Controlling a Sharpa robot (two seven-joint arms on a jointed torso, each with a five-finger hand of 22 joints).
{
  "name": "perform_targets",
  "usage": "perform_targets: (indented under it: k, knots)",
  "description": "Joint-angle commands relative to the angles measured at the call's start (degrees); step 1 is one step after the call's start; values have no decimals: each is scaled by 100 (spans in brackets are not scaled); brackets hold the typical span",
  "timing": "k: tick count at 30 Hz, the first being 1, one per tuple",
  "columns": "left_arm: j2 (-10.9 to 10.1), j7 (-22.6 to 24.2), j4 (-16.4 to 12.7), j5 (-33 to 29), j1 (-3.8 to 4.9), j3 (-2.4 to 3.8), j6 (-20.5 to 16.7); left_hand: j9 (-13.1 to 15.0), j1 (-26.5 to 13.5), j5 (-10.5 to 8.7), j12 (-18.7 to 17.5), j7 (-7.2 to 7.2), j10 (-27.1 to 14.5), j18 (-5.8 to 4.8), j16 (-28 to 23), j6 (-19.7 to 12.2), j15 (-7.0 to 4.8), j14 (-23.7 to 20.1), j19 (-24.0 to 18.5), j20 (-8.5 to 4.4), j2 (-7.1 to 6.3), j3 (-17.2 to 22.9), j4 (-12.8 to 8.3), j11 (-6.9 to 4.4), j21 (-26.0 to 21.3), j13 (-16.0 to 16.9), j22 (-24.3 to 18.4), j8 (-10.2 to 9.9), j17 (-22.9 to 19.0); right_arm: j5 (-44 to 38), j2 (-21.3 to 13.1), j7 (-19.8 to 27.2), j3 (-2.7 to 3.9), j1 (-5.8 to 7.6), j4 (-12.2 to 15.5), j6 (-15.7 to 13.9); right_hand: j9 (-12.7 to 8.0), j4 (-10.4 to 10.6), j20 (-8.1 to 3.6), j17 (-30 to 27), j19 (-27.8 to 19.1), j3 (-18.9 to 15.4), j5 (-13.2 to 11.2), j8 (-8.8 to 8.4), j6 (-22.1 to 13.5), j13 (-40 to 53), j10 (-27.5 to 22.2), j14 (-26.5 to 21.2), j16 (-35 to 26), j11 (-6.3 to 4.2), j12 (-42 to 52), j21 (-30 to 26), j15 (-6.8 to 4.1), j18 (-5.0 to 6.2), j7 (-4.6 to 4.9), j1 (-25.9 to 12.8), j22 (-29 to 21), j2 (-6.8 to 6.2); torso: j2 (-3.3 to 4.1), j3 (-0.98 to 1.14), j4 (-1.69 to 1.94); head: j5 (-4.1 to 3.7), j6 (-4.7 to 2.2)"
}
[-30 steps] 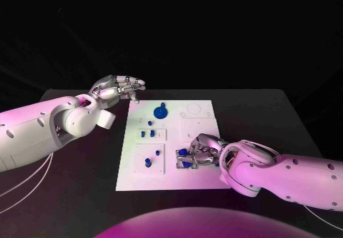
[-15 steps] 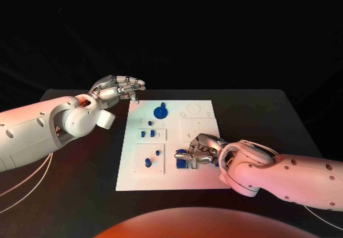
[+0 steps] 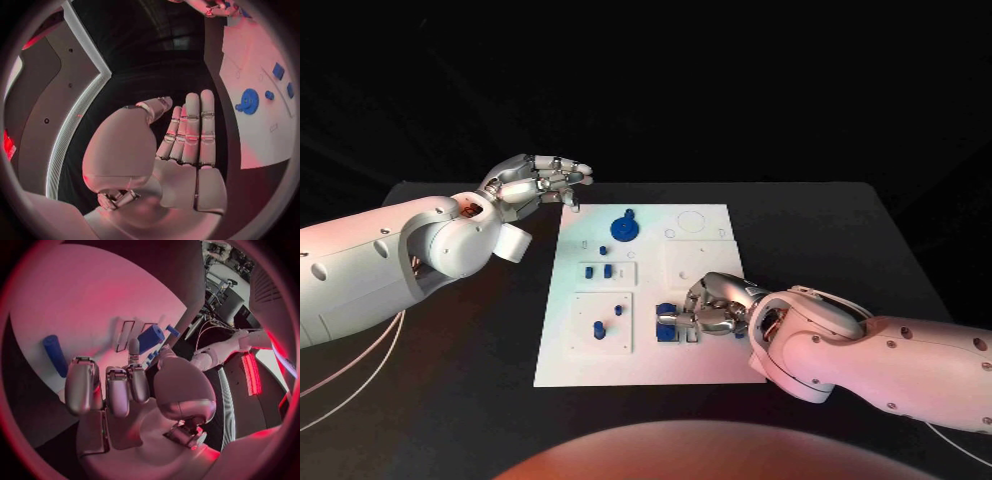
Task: Assemble the parts on the task board
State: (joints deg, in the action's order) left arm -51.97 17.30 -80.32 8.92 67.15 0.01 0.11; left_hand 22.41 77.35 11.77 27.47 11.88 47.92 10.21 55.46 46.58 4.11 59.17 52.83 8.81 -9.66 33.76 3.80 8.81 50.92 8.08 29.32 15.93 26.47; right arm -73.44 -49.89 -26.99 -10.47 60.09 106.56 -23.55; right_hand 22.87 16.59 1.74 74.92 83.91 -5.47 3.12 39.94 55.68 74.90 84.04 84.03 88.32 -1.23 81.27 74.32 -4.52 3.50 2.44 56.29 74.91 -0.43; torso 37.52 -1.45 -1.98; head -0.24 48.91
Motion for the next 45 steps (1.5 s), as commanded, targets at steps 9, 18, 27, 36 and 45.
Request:
perform_targets:
  k: [9,18,27,36,45]
  knots:
    - [-9,-16,-11,40,2,3,144,-4,-23,33,26,57,-46,41,-27,-29,-3,-50,5,41,11,20,26,-3,-37,-6,-11,13,-6,332,-276,714,1,-6,277,240,3,-86,-38,1140,134,-148,-23,81,-102,690,104,521,21,-39,22,-42,-48,-48,-6,954,1094,160,-2,2,-4,11,-6]
    - [2,-24,-4,43,2,3,151,-4,-22,33,27,57,-47,41,-25,-30,-3,-48,8,41,12,21,26,-3,-37,-6,-12,13,-5,325,-289,632,0,-7,234,328,88,-177,-39,1128,131,-165,-22,141,-152,711,102,518,14,-38,22,-60,-47,-46,-3,1455,1096,22,2,1,3,3,-20]
    - [13,-22,-5,44,1,3,149,-5,-19,32,30,59,-48,42,-20,-36,-4,-44,16,40,13,24,24,-3,-37,-6,-14,11,-3,287,-219,509,0,-8,70,302,205,-147,-43,1149,144,-107,-21,217,-144,751,124,523,23,-53,56,-27,-56,-52,-24,1605,1107,152,4,-7,9,0,-16]
    - [20,-26,-4,44,1,3,148,-5,-19,32,30,59,-48,42,-20,-36,-4,-44,16,40,13,24,24,-3,-37,-6,-14,11,-3,221,-200,523,0,-8,14,283,256,-163,-49,1145,137,-78,-21,228,-182,749,119,522,20,-60,47,-53,-63,-48,-31,1713,1101,185,1,-1,3,20,-9]
    - [22,-29,-2,44,1,3,155,-5,-19,32,30,59,-48,42,-20,-36,-4,-44,16,40,13,24,24,-3,-37,-6,-14,11,-3,135,-212,518,0,-8,8,284,294,-188,-54,1151,139,-53,-20,239,-198,760,124,523,23,-67,55,-46,-68,-49,-39,1810,1104,199,3,3,-1,7,-9]
